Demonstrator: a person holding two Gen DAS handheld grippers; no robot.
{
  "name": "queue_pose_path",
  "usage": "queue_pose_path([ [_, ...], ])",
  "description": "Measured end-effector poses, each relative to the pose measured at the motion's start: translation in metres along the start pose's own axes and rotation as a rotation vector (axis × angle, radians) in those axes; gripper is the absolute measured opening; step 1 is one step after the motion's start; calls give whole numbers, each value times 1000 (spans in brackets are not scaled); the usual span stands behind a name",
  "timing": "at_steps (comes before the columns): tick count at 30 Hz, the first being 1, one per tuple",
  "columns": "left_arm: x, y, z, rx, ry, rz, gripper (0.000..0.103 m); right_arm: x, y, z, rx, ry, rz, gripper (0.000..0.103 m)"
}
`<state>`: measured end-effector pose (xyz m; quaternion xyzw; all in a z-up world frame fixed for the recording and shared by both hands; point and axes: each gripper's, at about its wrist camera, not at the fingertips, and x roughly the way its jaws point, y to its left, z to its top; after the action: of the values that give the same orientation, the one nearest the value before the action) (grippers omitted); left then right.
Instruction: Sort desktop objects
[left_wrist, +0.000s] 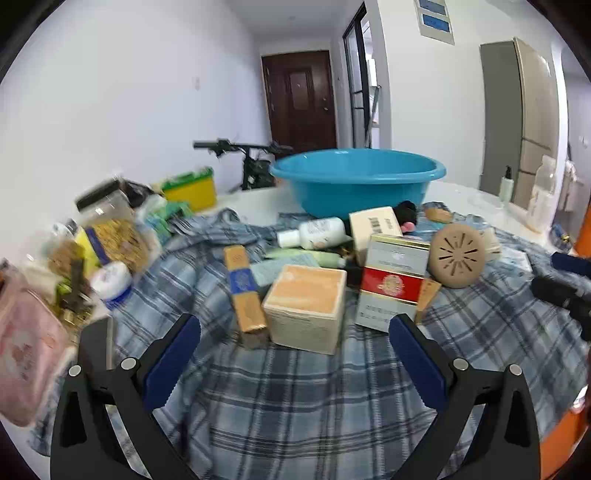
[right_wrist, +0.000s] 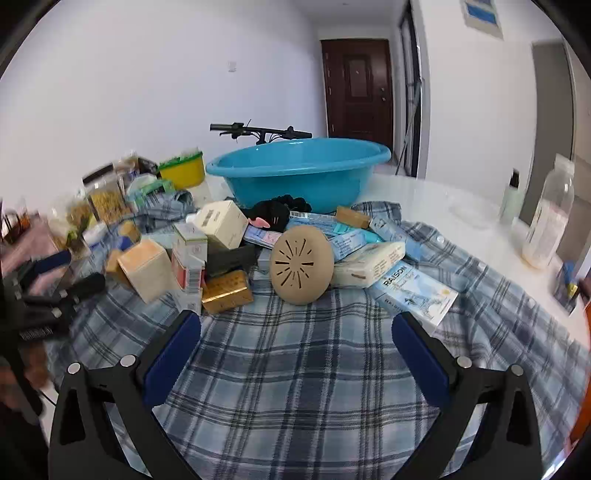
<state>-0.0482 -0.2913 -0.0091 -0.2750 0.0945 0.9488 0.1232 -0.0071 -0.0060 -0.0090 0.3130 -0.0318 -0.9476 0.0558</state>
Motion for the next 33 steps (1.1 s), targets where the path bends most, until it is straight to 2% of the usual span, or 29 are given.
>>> queue_pose_path([
  [3,-7,8,2,-43,-21,-63,103,-4,3,1,-44,-27,-71,103],
  [5,-6,12,5,-48,14,-92,103,-3,7,5,-85,-9,-112,103],
  [7,-4,15,6,-33,38,-90,103,0,11,5,-120,21,-152,103],
  [10,-3,18,4,-20,43,-87,103,-5,4,1,-72,-17,-77,103],
  [15,6,31,7,-53,47,-104,103,5,-5,-1,-39,-10,-71,103],
  [19,18,45,22,-99,44,-116,103,10,-8,-3,-28,-18,-22,103],
  [25,58,50,36,-54,85,-8,102,13,-10,2,-36,-29,-39,103],
  [27,72,55,37,-64,106,3,93,14,-11,4,-46,-33,-55,103],
  [31,91,68,38,-117,131,4,85,16,-7,6,-84,-34,-59,103],
  [33,103,71,37,-126,168,-10,69,16,-4,6,-109,-39,-55,103],
])
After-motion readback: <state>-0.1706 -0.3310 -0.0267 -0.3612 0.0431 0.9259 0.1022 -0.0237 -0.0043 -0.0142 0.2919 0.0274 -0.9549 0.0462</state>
